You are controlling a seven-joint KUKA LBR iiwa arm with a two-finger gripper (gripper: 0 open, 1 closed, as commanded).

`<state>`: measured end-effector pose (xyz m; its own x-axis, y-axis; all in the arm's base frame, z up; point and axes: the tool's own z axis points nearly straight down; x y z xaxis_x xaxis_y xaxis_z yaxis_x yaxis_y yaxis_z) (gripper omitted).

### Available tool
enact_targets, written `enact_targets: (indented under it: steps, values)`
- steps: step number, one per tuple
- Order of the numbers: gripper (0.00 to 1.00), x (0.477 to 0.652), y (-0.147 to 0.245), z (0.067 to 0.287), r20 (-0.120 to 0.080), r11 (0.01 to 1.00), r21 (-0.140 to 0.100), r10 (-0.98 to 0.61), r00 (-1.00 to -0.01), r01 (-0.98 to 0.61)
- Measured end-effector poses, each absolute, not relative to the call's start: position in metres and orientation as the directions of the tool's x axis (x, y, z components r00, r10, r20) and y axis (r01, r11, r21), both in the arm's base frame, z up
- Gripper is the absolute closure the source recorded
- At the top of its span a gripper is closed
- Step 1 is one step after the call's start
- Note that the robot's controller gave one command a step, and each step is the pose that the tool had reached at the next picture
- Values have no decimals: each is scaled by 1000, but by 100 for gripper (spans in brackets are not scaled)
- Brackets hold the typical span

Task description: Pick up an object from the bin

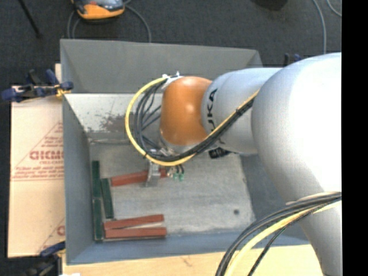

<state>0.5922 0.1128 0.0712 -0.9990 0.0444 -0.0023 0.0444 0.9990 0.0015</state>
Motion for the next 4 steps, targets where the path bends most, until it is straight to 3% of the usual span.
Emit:
enact_targets:
  steps: [1,2,3,4]
  values:
    - [100,592,113,71,-2,999,2,45,-999,45]
    - [100,614,82,219,-6,1000,-1,19,-1000,19]
    - [0,613,83,219,-5,1000,0,20,-1000,20]
    - [0,613,83,219,-5,1000,1,21,-1000,21]
